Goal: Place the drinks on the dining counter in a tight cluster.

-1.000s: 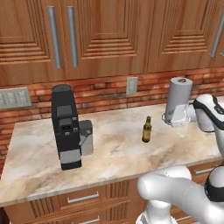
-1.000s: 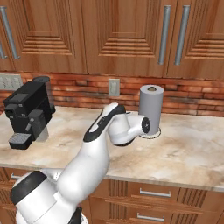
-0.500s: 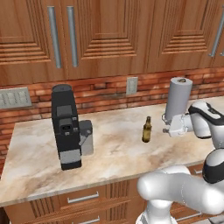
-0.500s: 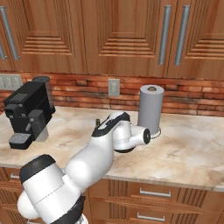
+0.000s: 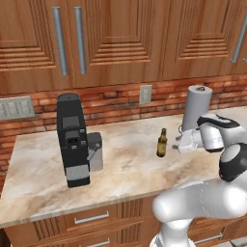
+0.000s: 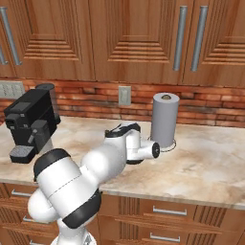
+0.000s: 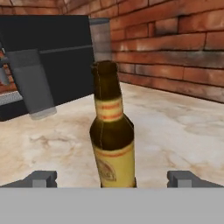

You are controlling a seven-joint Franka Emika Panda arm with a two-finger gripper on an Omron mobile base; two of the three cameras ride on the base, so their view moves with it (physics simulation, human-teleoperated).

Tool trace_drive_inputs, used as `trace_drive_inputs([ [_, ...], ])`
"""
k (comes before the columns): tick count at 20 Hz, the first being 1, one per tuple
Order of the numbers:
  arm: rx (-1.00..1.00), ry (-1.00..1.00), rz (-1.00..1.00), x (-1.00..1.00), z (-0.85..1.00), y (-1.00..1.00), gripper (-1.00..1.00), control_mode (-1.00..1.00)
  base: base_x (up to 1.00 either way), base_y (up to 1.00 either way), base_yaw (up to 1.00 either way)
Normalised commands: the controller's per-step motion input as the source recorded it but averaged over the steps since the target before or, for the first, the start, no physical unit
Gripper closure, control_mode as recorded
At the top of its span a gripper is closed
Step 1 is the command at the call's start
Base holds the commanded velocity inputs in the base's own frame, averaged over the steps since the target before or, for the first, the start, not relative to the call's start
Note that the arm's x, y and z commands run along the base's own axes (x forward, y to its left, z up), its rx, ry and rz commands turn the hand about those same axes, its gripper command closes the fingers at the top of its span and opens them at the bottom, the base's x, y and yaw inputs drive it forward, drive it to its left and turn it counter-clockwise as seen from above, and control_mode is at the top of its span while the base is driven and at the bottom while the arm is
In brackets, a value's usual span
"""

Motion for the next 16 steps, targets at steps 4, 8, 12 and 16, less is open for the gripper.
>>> trace_drive_inputs([
  [4, 0.00, 0.08, 0.07, 0.12, 0.00, 0.00, -1.00, -1.00, 0.00, 0.00, 0.00],
  [8, 0.00, 0.00, 0.06, 0.00, -0.04, 0.16, -1.00, -1.00, 0.00, 0.00, 0.00],
  [12, 0.00, 0.00, 0.05, 0.00, -0.11, 0.21, -1.00, -1.00, 0.00, 0.00, 0.00],
  [16, 0.00, 0.00, 0.02, 0.00, -0.18, 0.19, -1.00, -1.00, 0.00, 0.00, 0.00],
])
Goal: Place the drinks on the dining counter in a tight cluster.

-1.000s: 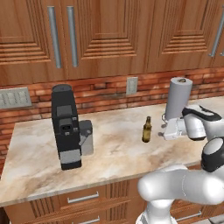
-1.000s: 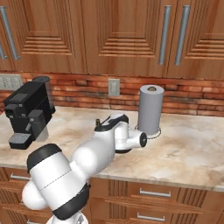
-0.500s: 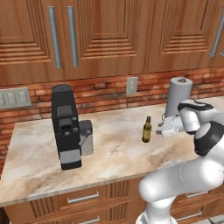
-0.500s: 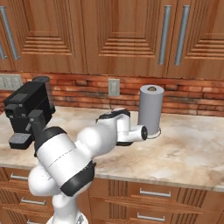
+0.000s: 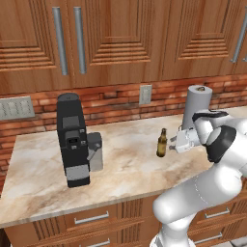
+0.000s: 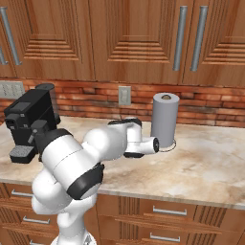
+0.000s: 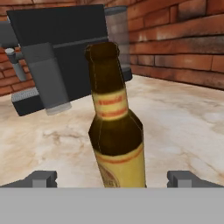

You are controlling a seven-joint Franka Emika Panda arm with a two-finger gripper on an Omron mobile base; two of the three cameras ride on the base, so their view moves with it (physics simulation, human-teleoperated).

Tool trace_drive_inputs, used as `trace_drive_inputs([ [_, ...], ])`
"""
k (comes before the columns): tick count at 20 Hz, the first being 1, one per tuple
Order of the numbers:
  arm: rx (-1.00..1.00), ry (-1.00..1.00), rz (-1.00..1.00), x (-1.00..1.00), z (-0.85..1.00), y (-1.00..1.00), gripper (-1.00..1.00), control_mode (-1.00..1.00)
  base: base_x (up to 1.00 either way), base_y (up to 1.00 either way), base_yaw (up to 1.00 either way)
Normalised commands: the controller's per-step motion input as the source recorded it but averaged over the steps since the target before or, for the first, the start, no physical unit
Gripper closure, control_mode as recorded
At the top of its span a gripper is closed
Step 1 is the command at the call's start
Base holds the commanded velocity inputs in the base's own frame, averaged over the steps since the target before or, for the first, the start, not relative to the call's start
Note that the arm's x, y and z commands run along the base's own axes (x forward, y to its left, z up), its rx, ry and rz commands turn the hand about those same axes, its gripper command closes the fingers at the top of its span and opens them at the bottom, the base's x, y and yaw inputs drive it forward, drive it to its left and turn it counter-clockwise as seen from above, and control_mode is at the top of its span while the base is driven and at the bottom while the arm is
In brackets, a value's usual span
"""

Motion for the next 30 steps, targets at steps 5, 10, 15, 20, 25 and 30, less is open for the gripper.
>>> trace_drive_inputs([
  [5, 0.00, 0.00, 0.00, 0.06, -0.12, 0.13, -1.00, -1.00, 0.00, 0.00, 0.00],
  [10, 0.00, 0.00, 0.00, 0.17, 0.00, 0.05, -1.00, -1.00, 0.00, 0.00, 0.00],
  [15, 0.00, 0.00, 0.00, 0.28, -0.02, 0.04, -1.00, -1.00, 0.00, 0.00, 0.00],
  [20, 0.00, 0.00, 0.00, 0.05, -0.05, 0.20, -1.00, -1.00, 0.00, 0.00, 0.00],
  [25, 0.00, 0.00, 0.00, 0.00, -0.03, 0.21, -1.00, -1.00, 0.00, 0.00, 0.00],
  [30, 0.00, 0.00, 0.00, 0.00, 0.00, 0.09, -1.00, -1.00, 0.00, 0.00, 0.00],
])
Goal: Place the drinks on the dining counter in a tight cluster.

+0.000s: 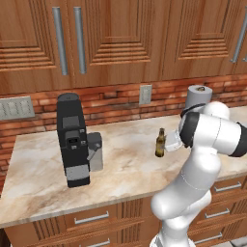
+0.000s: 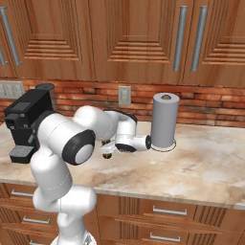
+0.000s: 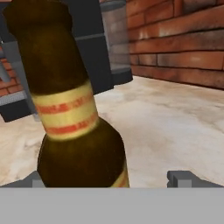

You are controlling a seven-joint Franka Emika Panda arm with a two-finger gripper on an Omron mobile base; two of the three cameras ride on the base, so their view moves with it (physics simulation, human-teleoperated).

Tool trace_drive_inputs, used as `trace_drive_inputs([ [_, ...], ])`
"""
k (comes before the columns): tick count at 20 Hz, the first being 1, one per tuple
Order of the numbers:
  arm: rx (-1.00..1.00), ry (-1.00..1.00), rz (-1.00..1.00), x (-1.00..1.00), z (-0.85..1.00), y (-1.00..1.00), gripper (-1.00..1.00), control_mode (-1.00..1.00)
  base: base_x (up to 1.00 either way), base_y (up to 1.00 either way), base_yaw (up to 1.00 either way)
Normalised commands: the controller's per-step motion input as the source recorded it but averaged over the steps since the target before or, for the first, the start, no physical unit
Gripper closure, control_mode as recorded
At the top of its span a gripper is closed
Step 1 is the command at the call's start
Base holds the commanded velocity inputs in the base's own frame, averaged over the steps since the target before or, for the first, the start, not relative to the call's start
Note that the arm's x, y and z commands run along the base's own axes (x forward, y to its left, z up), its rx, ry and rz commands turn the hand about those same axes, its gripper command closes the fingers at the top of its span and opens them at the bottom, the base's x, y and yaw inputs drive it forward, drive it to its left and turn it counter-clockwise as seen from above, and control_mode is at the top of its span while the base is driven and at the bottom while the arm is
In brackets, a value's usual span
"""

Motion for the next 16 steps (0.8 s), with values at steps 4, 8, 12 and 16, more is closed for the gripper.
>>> trace_drive_inputs([
  [4, 0.00, 0.00, 0.00, 0.00, 0.00, 0.00, 1.00, -1.00, 0.00, 0.00, 0.00],
  [8, 0.00, 0.00, 0.00, 0.00, 0.00, 0.00, 1.00, -1.00, 0.00, 0.00, 0.00],
  [12, 0.00, 0.00, 0.00, -0.06, 0.00, 0.00, 1.00, -1.00, 0.00, 0.00, 0.00],
  [16, 0.00, -0.09, -0.01, -0.59, 0.33, 0.00, 1.00, -1.00, 0.00, 0.00, 0.00],
])
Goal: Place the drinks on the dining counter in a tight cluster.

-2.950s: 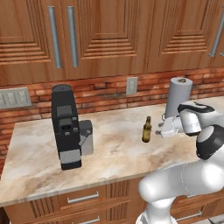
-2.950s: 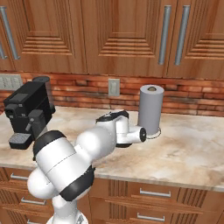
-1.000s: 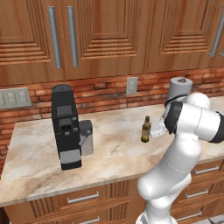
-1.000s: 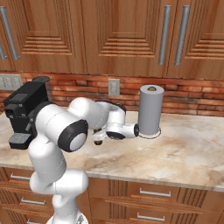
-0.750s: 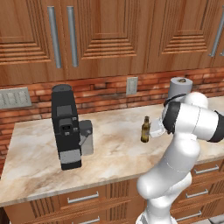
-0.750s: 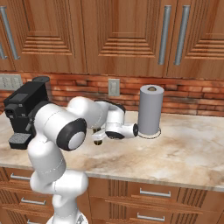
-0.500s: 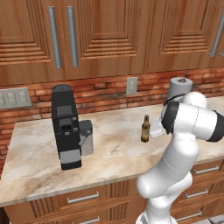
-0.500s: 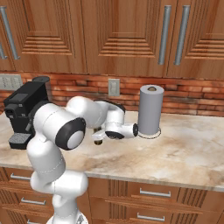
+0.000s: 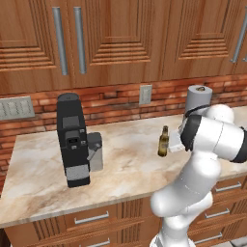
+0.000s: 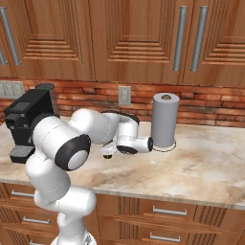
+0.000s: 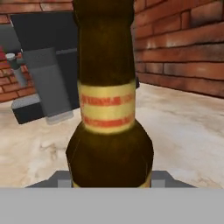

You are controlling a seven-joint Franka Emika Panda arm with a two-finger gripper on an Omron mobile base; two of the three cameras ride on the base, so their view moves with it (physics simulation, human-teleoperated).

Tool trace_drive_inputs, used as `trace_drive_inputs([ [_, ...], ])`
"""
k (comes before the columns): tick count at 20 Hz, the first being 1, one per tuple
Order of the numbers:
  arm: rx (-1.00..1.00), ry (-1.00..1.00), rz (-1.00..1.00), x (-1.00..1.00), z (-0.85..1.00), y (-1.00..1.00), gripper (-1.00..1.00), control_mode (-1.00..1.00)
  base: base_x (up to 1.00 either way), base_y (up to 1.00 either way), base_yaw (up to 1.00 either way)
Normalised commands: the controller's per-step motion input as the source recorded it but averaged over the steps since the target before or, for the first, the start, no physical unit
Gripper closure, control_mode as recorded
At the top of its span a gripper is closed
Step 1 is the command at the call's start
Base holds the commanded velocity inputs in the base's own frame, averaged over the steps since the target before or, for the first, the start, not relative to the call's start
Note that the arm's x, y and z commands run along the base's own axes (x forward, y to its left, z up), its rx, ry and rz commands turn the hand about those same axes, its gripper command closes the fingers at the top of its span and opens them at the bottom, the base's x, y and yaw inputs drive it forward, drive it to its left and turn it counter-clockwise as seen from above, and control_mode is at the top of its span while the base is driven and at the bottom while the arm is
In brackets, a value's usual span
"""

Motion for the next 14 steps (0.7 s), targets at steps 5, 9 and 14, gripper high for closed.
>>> trace_drive_inputs([
  [5, 0.00, -0.17, -0.03, -0.98, 0.85, 0.00, 1.00, -1.00, 0.00, 0.00, 0.00],
  [9, -0.07, -0.03, -0.01, -0.84, 1.00, 0.00, 1.00, -1.00, 0.00, 0.00, 0.00],
  [14, -0.27, 0.29, 0.00, -0.39, 0.79, -0.16, 1.00, -1.00, 0.00, 0.00, 0.00],
])
